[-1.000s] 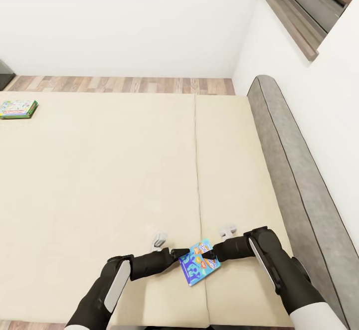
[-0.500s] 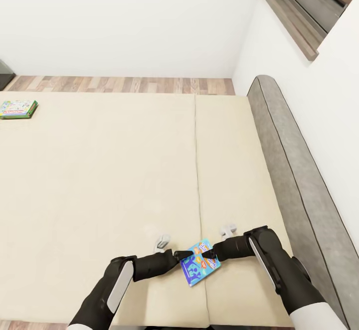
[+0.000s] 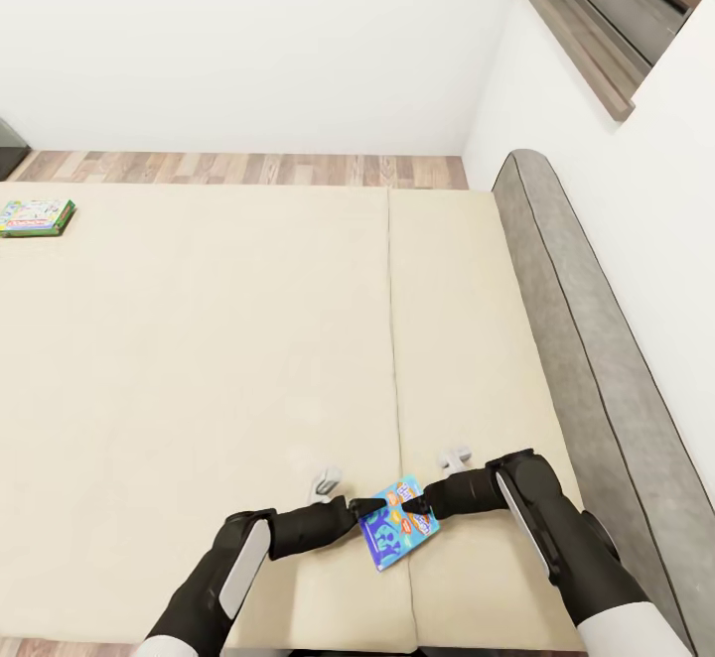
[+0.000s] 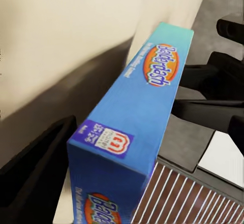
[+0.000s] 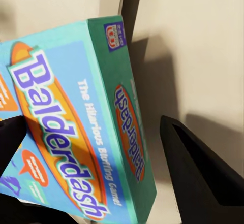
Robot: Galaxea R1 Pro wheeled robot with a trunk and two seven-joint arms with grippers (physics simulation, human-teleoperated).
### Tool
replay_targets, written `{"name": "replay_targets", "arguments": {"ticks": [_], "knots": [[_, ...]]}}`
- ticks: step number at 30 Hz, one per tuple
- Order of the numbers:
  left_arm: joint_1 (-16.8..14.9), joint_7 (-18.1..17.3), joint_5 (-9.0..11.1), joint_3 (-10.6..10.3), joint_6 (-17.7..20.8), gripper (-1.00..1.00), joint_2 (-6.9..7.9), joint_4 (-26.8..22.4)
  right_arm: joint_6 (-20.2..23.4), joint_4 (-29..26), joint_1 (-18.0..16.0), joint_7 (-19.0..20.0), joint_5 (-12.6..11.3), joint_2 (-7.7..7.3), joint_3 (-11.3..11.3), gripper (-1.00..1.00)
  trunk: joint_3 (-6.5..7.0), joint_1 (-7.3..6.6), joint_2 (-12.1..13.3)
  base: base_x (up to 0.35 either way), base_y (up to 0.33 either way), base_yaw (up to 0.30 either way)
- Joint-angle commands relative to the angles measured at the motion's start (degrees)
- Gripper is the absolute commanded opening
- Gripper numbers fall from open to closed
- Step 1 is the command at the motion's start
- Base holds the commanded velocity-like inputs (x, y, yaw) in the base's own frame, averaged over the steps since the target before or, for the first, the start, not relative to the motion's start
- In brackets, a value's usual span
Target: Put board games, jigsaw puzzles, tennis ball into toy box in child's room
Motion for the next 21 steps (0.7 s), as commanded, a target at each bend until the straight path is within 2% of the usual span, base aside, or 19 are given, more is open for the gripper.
{"name": "replay_targets", "arguments": {"ticks": [1, 21], "knots": [[-0.07, -0.20, 1.55, -0.06, 0.72, 1.00, -0.11, 0.05, 0.00, 1.05, 0.00, 0.45, 2.50, -0.01, -0.01, 1.00, -0.03, 0.01, -0.02, 0.000, 0.000, 0.000], [-0.24, -0.19, 1.62, -0.13, -1.28, 1.00, -0.40, 0.43, 0.00, 1.05, 0.00, 0.61, 2.50, -0.02, -0.01, 1.00, -0.03, 0.01, -0.02, 0.000, 0.000, 0.000]]}}
